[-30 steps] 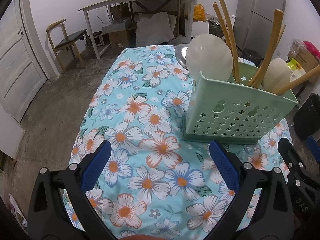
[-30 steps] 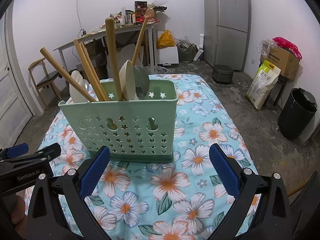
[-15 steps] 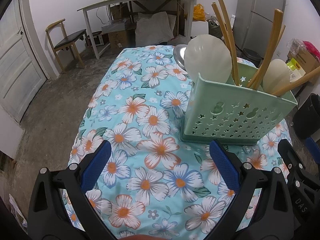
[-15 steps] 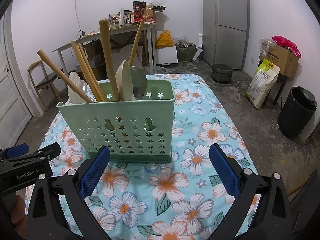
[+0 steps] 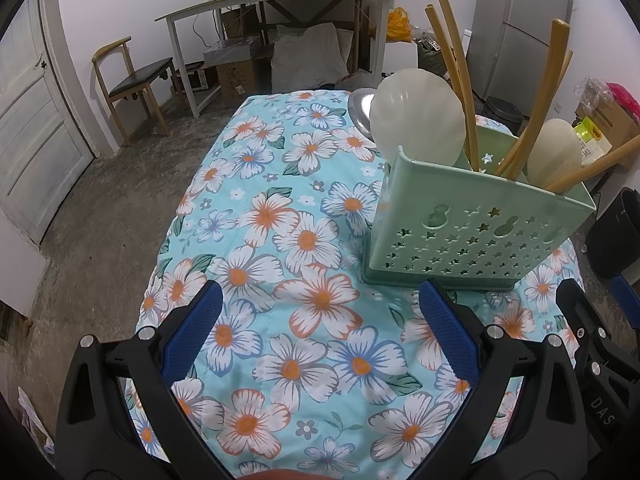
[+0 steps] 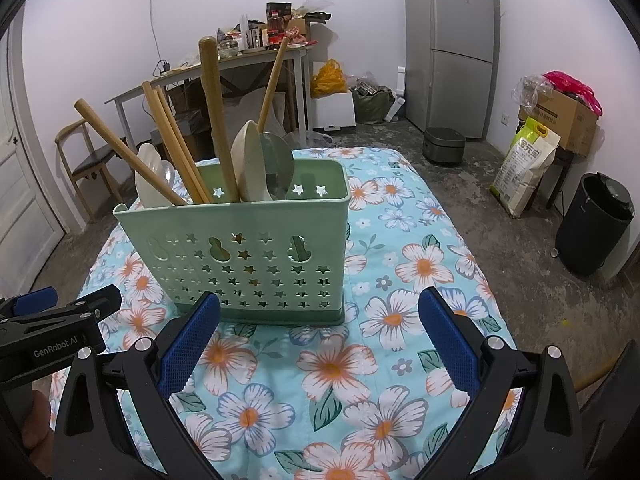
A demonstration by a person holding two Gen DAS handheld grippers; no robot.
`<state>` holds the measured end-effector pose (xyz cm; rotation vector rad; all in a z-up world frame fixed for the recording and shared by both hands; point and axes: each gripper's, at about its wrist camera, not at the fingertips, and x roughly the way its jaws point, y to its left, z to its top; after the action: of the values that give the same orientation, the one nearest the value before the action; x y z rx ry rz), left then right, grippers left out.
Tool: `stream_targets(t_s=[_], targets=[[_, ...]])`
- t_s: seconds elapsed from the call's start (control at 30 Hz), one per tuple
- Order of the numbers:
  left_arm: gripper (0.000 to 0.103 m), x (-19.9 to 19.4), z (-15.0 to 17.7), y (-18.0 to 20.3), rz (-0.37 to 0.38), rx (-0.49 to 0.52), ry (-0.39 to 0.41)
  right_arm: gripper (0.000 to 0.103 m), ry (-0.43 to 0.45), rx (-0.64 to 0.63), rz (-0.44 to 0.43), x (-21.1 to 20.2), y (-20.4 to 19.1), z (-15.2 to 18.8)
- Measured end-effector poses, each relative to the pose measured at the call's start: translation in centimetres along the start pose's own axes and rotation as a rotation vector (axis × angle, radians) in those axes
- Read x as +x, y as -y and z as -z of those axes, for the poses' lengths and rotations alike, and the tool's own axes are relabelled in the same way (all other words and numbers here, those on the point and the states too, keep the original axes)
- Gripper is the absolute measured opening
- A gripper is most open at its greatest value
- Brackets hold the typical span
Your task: Organize utensils
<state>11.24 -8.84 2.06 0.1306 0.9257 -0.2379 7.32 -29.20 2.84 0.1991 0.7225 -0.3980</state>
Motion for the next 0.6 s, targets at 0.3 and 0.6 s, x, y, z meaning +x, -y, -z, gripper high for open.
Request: stream_targets(t_s=[0.3, 0.6], targets=[[0.095, -0.02, 0.08, -0.1, 0.0, 0.0, 0.002, 0.097, 0.004, 0.001, 0.001, 0.0, 0.02, 0.0], [0.095, -0.06, -0.03, 0.01, 0.0, -0.001, 0.001, 0.097, 0.005, 0.0, 0.001, -0.03, 0.04, 0.11]])
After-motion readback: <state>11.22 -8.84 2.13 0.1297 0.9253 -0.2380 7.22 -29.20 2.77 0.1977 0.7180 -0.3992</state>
